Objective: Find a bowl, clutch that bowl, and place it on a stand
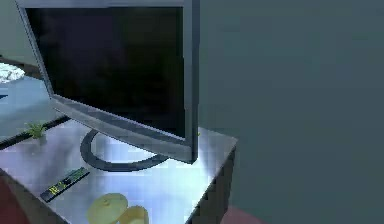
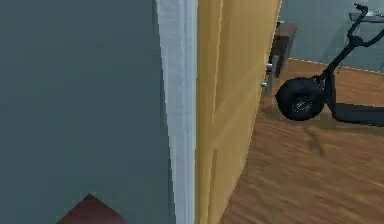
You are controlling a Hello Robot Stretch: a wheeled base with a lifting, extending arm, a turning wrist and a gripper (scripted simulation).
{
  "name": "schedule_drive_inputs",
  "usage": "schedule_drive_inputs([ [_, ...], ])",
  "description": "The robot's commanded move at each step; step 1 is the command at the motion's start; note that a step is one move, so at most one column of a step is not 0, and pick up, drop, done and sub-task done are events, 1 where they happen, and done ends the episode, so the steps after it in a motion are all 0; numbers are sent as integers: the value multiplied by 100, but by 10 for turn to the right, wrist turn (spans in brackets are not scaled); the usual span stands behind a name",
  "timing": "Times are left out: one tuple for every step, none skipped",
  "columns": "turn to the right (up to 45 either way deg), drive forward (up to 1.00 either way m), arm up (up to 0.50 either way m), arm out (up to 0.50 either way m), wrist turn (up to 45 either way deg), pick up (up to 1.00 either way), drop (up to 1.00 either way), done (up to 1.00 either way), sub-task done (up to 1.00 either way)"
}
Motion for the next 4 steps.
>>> schedule_drive_inputs([
  [450,0,0,0,0,0,0,0,0],
  [450,0,0,0,0,0,0,0,0],
  [450,0,0,0,0,0,0,0,0],
  [390,0,0,0,0,0,0,0,0],
])
